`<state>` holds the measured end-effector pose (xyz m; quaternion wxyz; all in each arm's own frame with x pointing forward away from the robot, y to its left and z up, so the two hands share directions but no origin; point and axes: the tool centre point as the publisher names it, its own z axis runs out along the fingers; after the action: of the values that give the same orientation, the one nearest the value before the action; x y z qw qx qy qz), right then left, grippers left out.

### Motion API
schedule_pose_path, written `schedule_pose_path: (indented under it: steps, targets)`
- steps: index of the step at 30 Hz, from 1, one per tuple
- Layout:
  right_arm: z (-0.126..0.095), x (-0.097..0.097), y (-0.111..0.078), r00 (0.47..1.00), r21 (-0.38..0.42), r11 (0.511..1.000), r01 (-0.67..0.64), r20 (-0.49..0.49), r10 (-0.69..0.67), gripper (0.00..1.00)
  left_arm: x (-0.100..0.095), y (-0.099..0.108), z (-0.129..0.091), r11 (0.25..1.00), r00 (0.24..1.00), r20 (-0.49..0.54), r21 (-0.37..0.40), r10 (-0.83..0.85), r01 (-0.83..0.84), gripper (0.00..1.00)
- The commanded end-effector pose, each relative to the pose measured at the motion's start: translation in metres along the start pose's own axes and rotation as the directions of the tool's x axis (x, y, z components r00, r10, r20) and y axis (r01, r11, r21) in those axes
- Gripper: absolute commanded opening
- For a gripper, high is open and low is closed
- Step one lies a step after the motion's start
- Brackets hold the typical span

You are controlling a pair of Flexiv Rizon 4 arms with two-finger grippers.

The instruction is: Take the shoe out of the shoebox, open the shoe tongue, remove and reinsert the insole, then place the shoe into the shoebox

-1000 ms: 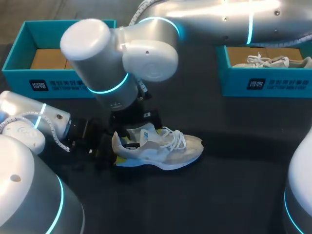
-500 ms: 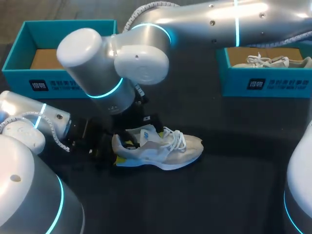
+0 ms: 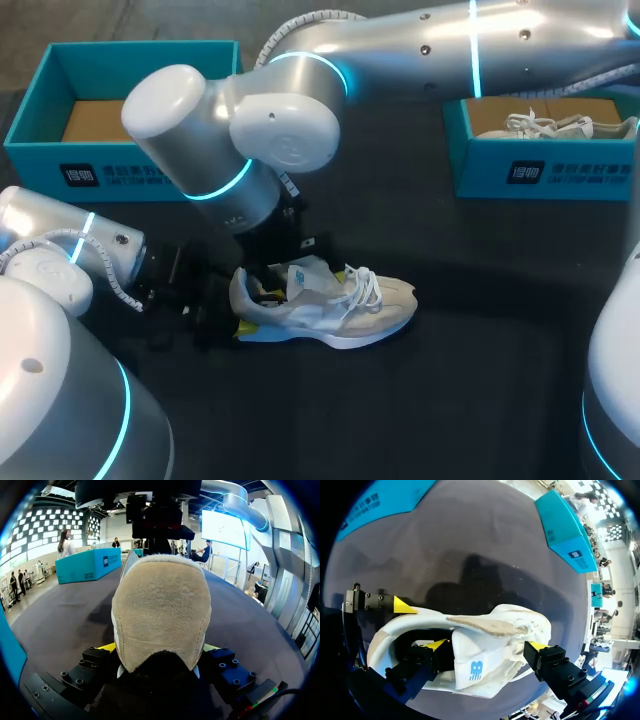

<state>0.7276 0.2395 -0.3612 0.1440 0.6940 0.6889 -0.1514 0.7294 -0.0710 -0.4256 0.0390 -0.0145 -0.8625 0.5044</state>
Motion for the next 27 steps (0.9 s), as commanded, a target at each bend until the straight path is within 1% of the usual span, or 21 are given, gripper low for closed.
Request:
schedule_pose_path:
  steps: [1, 15, 20, 21, 22, 23, 24, 25, 27]
  targets:
    - [-0.003, 0.004, -0.004, 0.991, -0.001, 0.991, -0.135, 0.027, 0.135, 1.00, -0.002, 0.002, 0.003, 1.000, 1.000, -0.001, -0.003, -0.001, 0.001, 0.00]
    - [-0.012, -0.018, -0.012, 0.981, 0.007, 0.984, -0.178, 0.080, 0.177, 1.00, -0.002, 0.002, 0.003, 1.000, 1.000, -0.001, -0.003, -0.001, 0.001, 0.00]
    - [-0.014, -0.021, -0.012, 0.979, 0.007, 0.982, -0.187, 0.085, 0.186, 1.00, -0.002, 0.002, 0.003, 1.000, 1.000, -0.001, -0.003, -0.001, 0.001, 0.00]
    - [-0.014, -0.021, -0.012, 0.978, 0.008, 0.982, -0.190, 0.086, 0.188, 0.95, -0.002, 0.002, 0.003, 1.000, 1.000, -0.001, -0.003, -0.001, 0.001, 0.00]
    - [-0.014, -0.022, -0.012, 0.978, 0.009, 0.981, -0.191, 0.087, 0.190, 0.87, -0.002, 0.002, 0.003, 1.000, 1.000, -0.001, -0.003, -0.001, 0.001, 0.00]
    - [-0.014, -0.022, -0.012, 0.978, 0.009, 0.981, -0.193, 0.088, 0.192, 0.58, -0.002, 0.002, 0.003, 1.000, 1.000, -0.001, -0.003, -0.001, 0.001, 0.00]
    - [-0.014, -0.023, -0.011, 0.977, 0.010, 0.981, -0.195, 0.088, 0.193, 0.55, -0.002, 0.002, 0.003, 1.000, 1.000, -0.001, -0.003, -0.001, 0.001, 0.00]
    - [-0.015, -0.024, -0.011, 0.977, 0.010, 0.980, -0.197, 0.089, 0.195, 0.50, -0.002, 0.002, 0.003, 1.000, 1.000, -0.001, -0.003, -0.001, 0.001, 0.00]
    - [-0.016, -0.026, -0.011, 0.976, 0.009, 0.979, -0.202, 0.090, 0.200, 0.45, -0.002, 0.002, 0.003, 1.000, 1.000, -0.001, -0.003, -0.001, 0.001, 0.00]
